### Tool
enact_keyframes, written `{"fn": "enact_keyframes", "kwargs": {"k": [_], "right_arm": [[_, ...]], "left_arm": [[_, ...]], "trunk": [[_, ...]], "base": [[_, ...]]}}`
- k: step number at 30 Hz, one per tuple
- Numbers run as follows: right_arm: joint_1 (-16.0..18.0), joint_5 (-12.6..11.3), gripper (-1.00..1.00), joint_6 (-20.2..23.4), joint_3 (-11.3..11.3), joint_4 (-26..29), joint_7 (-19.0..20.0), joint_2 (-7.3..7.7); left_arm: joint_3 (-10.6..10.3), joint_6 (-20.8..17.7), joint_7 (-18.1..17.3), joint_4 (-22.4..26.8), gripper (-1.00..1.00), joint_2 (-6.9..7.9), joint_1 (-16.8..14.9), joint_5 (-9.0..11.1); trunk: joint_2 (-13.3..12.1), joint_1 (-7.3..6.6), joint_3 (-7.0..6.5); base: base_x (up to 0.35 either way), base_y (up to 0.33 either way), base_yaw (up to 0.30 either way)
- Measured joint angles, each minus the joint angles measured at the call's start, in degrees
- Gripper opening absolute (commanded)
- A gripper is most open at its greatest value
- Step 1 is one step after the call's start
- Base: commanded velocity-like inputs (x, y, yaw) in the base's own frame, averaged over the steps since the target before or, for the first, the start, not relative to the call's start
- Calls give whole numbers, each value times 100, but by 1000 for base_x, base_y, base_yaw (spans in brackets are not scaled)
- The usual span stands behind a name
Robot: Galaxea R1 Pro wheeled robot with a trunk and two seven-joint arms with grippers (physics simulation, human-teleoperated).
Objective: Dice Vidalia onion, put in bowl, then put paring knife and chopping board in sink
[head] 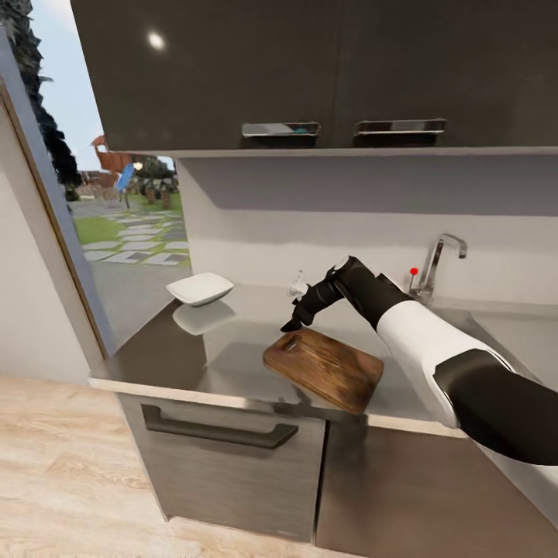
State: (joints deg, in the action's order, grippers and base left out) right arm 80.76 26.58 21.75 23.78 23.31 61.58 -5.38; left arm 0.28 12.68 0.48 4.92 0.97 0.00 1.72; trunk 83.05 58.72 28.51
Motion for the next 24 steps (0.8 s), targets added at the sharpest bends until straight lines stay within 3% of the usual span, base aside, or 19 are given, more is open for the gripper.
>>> {"fn": "enact_keyframes", "kwargs": {"k": [11, 17, 24], "right_arm": [[-4, 85, 100, -6, 92, -11, 21, -106], [-10, 89, 100, -68, 464, -21, 29, -172], [-9, 93, 100, -193, 538, -25, 72, -131]], "left_arm": [[0, 2, 0, -61, 100, -2, 0, 2], [0, -1, 0, -66, 100, 0, 0, 3], [9, -4, 0, -73, 100, 0, 0, 3]], "trunk": [[0, 1, 77], [0, 1, 121], [0, 0, 173]], "base": [[24, -86, 198], [0, -4, 195], [71, -188, 193]]}}
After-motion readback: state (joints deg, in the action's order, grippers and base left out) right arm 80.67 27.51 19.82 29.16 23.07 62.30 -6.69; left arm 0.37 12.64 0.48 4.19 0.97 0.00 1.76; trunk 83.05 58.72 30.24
